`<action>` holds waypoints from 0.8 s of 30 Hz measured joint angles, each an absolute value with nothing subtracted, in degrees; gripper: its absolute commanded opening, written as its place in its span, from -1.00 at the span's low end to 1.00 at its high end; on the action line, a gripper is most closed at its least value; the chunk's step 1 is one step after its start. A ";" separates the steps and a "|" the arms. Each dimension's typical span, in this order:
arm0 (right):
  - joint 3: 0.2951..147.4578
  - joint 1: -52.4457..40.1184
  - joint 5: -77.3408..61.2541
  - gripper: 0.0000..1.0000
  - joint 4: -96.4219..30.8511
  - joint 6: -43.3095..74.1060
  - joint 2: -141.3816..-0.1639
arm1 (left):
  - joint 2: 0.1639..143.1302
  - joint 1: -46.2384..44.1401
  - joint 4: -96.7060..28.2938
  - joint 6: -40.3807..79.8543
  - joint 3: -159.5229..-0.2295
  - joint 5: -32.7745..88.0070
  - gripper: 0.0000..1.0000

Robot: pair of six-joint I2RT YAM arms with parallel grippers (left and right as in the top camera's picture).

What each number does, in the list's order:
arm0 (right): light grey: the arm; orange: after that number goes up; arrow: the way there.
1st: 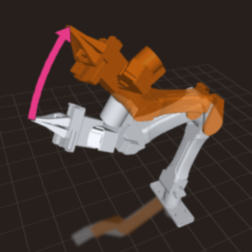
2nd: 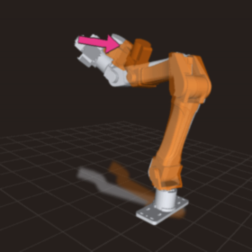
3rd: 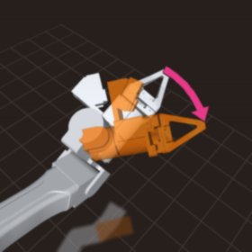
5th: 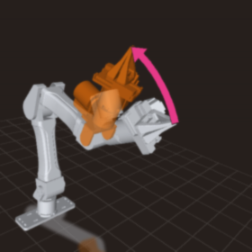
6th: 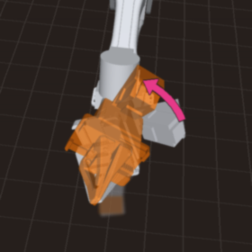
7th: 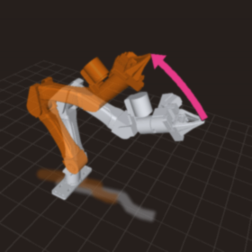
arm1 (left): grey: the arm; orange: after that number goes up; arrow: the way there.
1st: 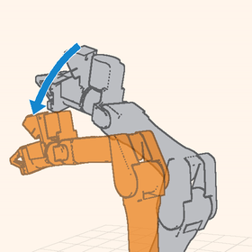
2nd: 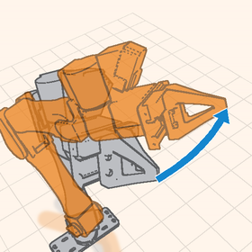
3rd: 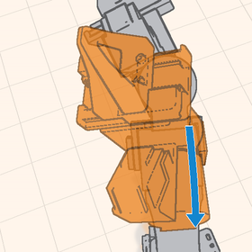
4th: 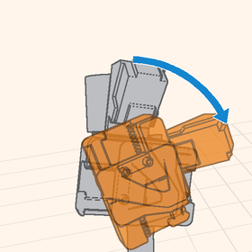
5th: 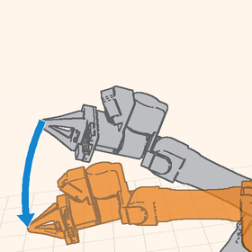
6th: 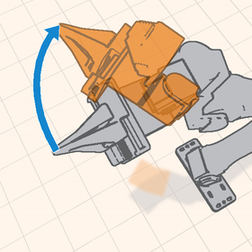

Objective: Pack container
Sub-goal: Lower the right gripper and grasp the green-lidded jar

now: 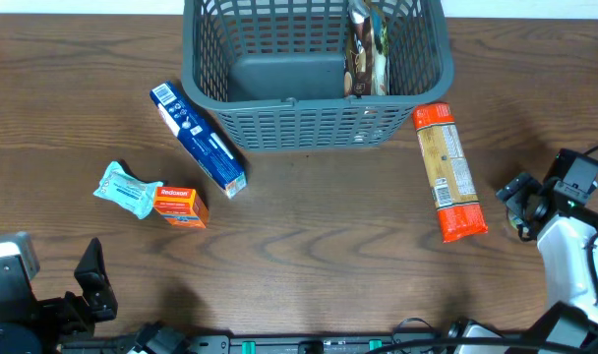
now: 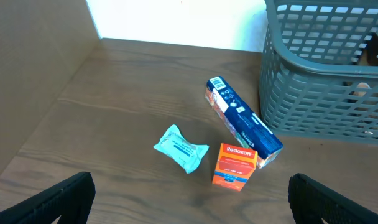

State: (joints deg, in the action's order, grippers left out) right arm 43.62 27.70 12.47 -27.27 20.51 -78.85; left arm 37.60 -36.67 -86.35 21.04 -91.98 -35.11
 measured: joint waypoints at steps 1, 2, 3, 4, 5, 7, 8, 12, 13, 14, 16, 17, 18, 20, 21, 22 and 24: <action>43.62 27.86 12.43 0.98 -26.65 20.40 -79.37 | 37.60 -36.64 -86.35 21.04 -91.98 -35.11 0.97; 43.62 28.10 12.29 0.99 -25.96 20.34 -80.31 | 37.60 -36.64 -86.35 21.04 -91.98 -35.11 0.97; 43.62 28.38 12.21 0.98 -25.36 20.32 -81.25 | 37.60 -36.64 -86.35 21.04 -91.98 -35.11 0.97; 43.62 28.49 12.16 0.99 -24.84 20.29 -81.89 | 37.60 -36.64 -86.35 21.04 -91.98 -35.11 0.97; 43.62 28.71 12.08 0.98 -24.25 20.29 -82.67 | 37.60 -36.64 -86.35 21.04 -91.98 -35.11 0.97; 43.62 28.86 12.01 0.98 -23.27 20.29 -83.99 | 37.60 -36.67 -86.35 21.04 -91.98 -35.11 0.97; 43.59 28.86 12.01 0.99 -22.74 20.29 -84.66 | 37.60 -36.67 -86.35 21.04 -91.98 -35.11 0.97; 43.59 28.86 11.97 0.94 -21.10 19.99 -86.15 | 37.60 -36.64 -86.35 21.04 -91.98 -35.11 0.97; 43.59 28.86 11.92 0.93 -20.88 19.90 -86.43 | 37.60 -36.64 -86.35 21.04 -91.98 -35.11 0.97; 43.59 28.86 11.88 0.93 -20.58 19.86 -86.83 | 37.60 -36.67 -86.35 21.04 -91.98 -35.11 0.97; 43.59 28.86 11.84 0.90 -20.08 19.68 -87.81 | 37.60 -36.64 -86.35 21.04 -91.98 -35.11 0.97; 43.57 28.86 11.81 0.90 -19.86 19.62 -88.40 | 37.60 -36.67 -86.35 21.04 -91.98 -35.11 0.97; 43.57 28.86 11.81 0.88 -19.75 19.46 -88.77 | 37.60 -36.64 -86.35 21.04 -91.98 -35.11 0.97; 43.53 28.88 11.81 0.78 -19.42 19.20 -89.34 | 37.60 -36.67 -86.35 21.04 -91.98 -35.11 0.97; 43.53 28.88 11.79 0.70 -19.22 19.07 -89.43 | 37.60 -36.67 -86.35 21.04 -91.98 -35.11 0.97; 43.53 28.88 11.77 0.61 -19.07 18.85 -89.47 | 37.60 -36.64 -86.35 21.04 -91.98 -35.11 0.97; 43.53 28.91 11.84 0.44 -18.81 18.68 -89.47 | 37.60 -36.64 -86.35 21.04 -91.98 -35.11 0.97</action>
State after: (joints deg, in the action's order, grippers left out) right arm 43.53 28.91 11.84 -18.81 18.68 -89.47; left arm 37.60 -36.64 -86.35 21.04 -91.98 -35.11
